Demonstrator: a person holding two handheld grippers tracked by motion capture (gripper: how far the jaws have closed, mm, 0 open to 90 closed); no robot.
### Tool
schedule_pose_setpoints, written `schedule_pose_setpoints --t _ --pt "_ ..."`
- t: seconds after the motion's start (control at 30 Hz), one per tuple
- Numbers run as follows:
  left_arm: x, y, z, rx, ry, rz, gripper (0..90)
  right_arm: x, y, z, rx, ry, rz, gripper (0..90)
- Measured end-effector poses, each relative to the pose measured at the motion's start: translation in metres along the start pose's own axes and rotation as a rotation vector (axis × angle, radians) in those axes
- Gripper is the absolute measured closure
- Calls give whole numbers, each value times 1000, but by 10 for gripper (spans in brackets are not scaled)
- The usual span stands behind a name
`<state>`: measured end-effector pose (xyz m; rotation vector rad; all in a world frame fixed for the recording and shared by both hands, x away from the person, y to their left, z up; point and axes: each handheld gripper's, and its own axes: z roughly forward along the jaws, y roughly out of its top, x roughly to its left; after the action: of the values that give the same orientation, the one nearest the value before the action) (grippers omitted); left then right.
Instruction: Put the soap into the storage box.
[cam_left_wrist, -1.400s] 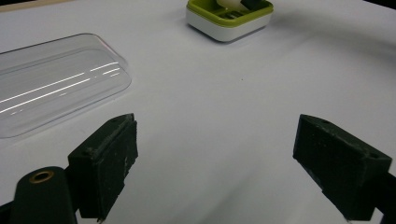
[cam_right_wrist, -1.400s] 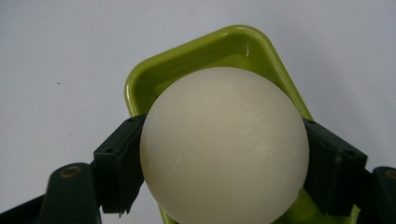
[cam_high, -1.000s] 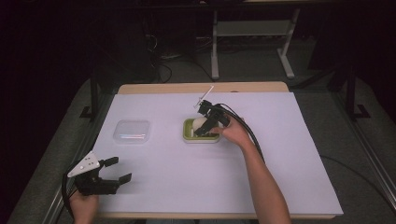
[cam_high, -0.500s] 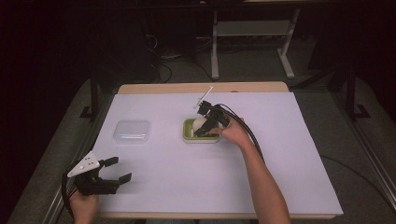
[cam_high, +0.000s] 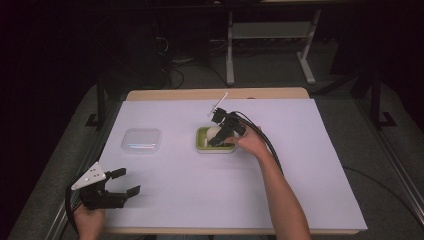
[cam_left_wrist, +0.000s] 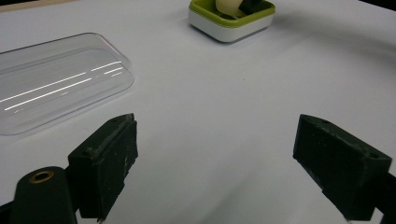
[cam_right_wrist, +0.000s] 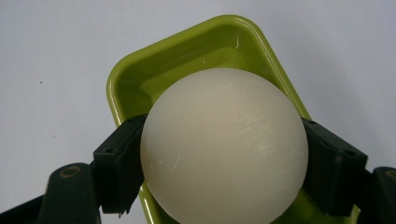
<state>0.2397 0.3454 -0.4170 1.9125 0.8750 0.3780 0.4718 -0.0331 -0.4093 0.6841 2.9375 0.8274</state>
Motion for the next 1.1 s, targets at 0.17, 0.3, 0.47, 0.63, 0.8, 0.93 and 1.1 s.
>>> schedule_pose_setpoints --t 0.17,0.3,0.47,0.63,0.8,0.93,1.1 --pt "0 0 0 2 1 0 133 1 0 0 2 1 6 230" --pt "0 0 0 1 1 1 133 0 0 1 4 2 8 229" --pt "0 0 0 0 0 3 133 0 1 1 2 3 6 229" --pt "0 0 0 0 1 6 133 0 1 1 4 3 11 229" --pt "0 0 0 1 1 4 132 0 0 1 5 1 10 229" --pt "0 1 1 0 1 4 133 0 1 1 4 3 11 229" --pt "0 1 0 -1 1 4 133 0 1 1 6 1 11 229"
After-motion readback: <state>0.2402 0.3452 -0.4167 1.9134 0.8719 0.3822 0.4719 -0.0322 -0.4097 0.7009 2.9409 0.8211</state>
